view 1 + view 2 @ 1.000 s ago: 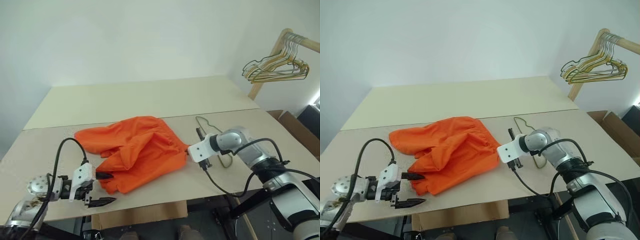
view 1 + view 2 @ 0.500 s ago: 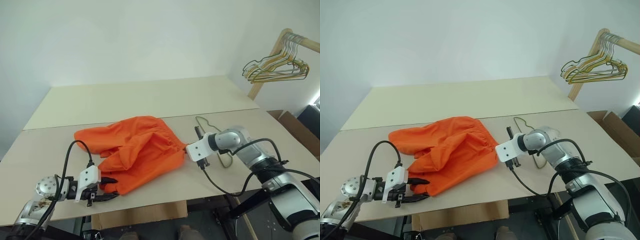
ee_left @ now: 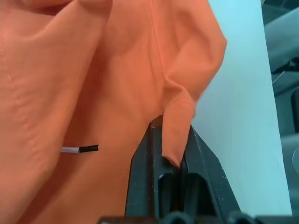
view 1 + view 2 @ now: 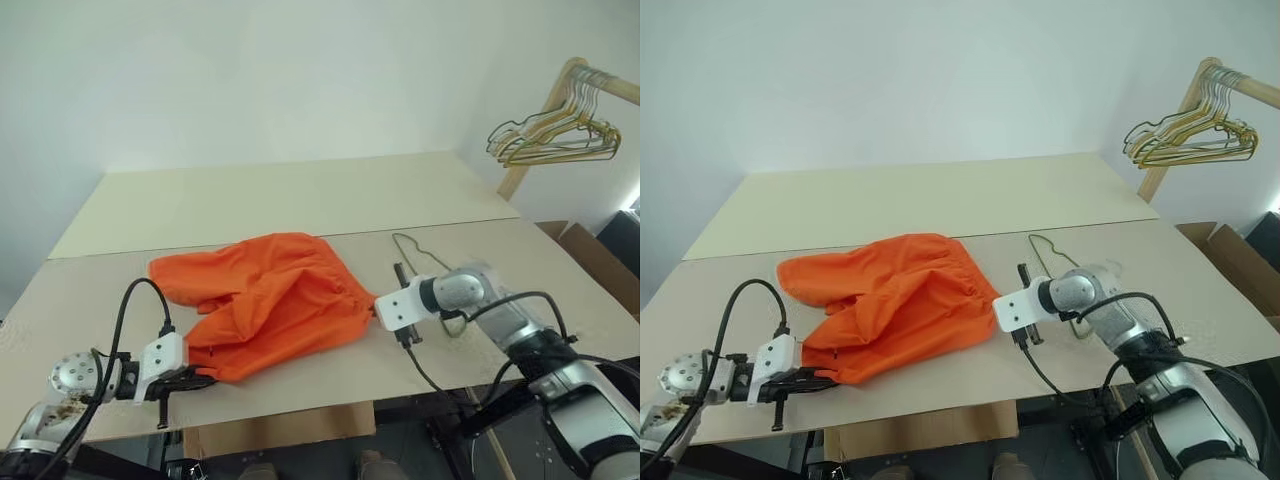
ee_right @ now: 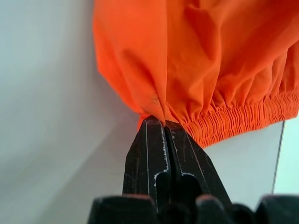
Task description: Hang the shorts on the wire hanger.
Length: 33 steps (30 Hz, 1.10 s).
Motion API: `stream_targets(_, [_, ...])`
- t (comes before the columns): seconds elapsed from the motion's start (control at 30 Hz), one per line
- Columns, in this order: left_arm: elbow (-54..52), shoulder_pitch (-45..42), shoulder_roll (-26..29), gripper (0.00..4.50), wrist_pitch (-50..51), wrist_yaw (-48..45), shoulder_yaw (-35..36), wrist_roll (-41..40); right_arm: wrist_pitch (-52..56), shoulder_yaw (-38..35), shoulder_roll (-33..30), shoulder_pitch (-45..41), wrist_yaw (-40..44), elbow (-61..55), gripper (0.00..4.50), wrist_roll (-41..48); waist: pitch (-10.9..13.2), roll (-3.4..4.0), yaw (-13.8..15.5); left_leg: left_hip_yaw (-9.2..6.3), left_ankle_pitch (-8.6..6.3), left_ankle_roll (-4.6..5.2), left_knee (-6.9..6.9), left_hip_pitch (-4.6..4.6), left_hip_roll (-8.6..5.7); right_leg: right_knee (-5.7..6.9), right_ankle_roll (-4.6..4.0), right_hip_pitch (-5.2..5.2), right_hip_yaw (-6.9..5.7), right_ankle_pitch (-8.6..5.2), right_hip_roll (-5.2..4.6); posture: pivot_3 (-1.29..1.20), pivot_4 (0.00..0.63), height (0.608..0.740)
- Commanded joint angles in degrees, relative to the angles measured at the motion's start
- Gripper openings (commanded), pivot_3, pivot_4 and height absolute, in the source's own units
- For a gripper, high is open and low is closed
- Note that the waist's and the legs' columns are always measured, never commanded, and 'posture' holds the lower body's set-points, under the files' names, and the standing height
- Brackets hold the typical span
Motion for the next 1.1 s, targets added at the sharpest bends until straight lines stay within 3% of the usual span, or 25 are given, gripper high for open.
stream_targets(0.03, [0.07,2.87,5.16,0.03,-4.10,-0.09,3.10,2.71,7.03,-3.29,-4.64,3.62,5.47,-12.53,0.00,4.25,0.00,0.00,0.14,0.00,-0.01,0.01,0.00,0.00,0.00,-0.01,0.01,0.00,0.00,0.00,0.00,0.05,0.000,0.740])
stream_targets(0.27, [-3.75,12.02,13.34,0.03,-4.85,-2.66,8.65,1.17,20.90,-4.27,-10.19,12.69,10.52,-32.53,0.00,11.35,-0.01,-0.05,0.75,0.09,-0.02,0.01,0.00,0.03,0.10,-0.02,0.36,-0.03,-0.09,-0.24,0.00,0.06,0.000,0.740])
stream_targets(0.4, [-7.84,13.27,13.24,0.03,-2.30,-2.00,10.71,-2.09,24.41,-5.21,-9.04,13.68,8.26,-34.23,0.00,13.96,-0.01,-0.06,1.70,0.23,-0.02,0.01,0.00,0.09,0.15,-0.03,0.38,-0.04,-0.12,-0.28,-0.01,0.07,0.000,0.740])
stream_targets(0.5, [-10.17,4.42,8.30,0.03,2.89,4.22,9.88,-5.36,28.22,-7.28,-3.79,7.62,1.52,-27.38,0.00,12.95,0.00,-0.06,2.30,0.25,0.00,-0.03,0.02,0.10,0.16,-0.01,0.38,-0.04,-0.18,-0.27,-0.01,0.07,0.000,0.740])
stream_targets(0.63, [-7.16,-15.93,-0.63,0.03,9.49,21.03,5.74,3.66,32.38,-9.48,4.07,-6.63,-11.49,-10.89,0.00,6.90,0.10,-0.20,3.30,0.10,0.29,-0.11,0.13,-0.03,0.13,0.00,0.31,-0.06,-0.22,0.08,0.14,0.06,0.000,0.740])
stream_targets(0.73, [1.39,-38.93,-9.19,0.03,13.95,41.56,3.58,13.37,28.78,-12.92,10.26,-22.81,-35.87,9.57,0.00,-0.41,0.07,-0.29,3.38,0.01,0.33,-0.21,0.10,-0.04,0.15,0.04,-0.18,-0.04,-0.18,0.42,0.27,0.04,0.000,0.740])
stream_targets(0.83, [7.74,-55.91,-13.88,0.03,13.07,56.22,6.55,16.71,21.93,-18.63,12.94,-34.22,-55.75,22.05,0.00,-1.79,0.16,-0.47,3.22,-0.33,0.56,-0.58,0.10,-0.88,0.10,-0.07,-0.24,-0.67,-0.36,0.74,0.21,0.03,0.000,0.740])
stream_targets(0.97, [7.47,-64.09,-14.42,0.03,12.61,57.64,11.71,10.64,13.53,-21.73,12.44,-37.67,-63.21,25.42,0.00,-0.72,-0.22,-0.34,1.55,-0.38,0.78,-1.40,-0.25,-1.50,-0.05,-0.05,-0.08,-1.36,-0.32,0.74,-0.07,0.01,0.000,0.740])
stream_targets(1.1, [2.30,-58.82,-9.72,0.03,11.15,47.55,14.43,3.73,9.16,-21.29,11.62,-31.15,-59.44,18.74,0.00,0.39,-0.61,-0.15,-1.07,-0.45,0.09,-1.06,-0.28,-1.17,-0.22,-0.18,0.23,-1.11,-0.33,0.54,-0.22,0.01,0.000,0.740])
